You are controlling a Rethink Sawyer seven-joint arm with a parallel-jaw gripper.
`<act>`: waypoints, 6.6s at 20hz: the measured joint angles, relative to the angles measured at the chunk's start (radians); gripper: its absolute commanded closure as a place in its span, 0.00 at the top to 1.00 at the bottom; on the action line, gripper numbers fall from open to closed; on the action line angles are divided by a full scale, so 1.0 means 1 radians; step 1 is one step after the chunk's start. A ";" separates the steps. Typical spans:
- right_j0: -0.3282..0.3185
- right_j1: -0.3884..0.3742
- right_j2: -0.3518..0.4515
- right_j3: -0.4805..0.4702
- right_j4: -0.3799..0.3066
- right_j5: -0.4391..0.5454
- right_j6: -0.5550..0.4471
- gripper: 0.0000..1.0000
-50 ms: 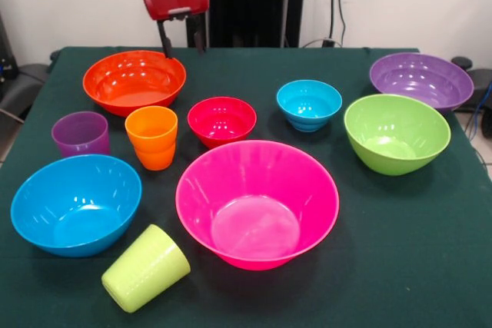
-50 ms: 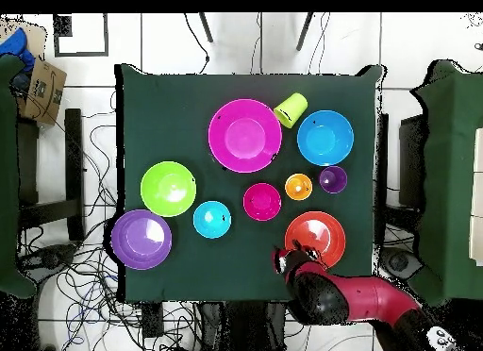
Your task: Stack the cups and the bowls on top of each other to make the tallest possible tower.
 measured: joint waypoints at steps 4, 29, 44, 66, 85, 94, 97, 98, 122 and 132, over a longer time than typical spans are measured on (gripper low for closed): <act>0.010 0.013 0.009 -0.017 -0.006 0.002 0.000 1.00; 0.018 0.104 0.173 -0.167 -0.134 0.222 0.000 1.00; 0.041 -0.014 0.209 -0.178 -0.149 0.310 0.000 1.00; 0.028 0.020 0.257 -0.254 -0.235 0.292 0.000 1.00; -0.088 0.199 0.262 -0.266 -0.241 0.271 0.000 1.00; -0.096 0.212 0.262 -0.266 -0.241 0.271 0.000 1.00; -0.096 0.208 0.266 -0.266 -0.241 0.271 0.000 0.00; -0.096 0.207 0.267 -0.266 -0.241 0.271 0.000 0.00; -0.030 0.085 0.260 -0.266 -0.241 0.271 0.000 0.00; 0.091 -0.016 0.227 -0.252 -0.218 0.271 0.000 0.00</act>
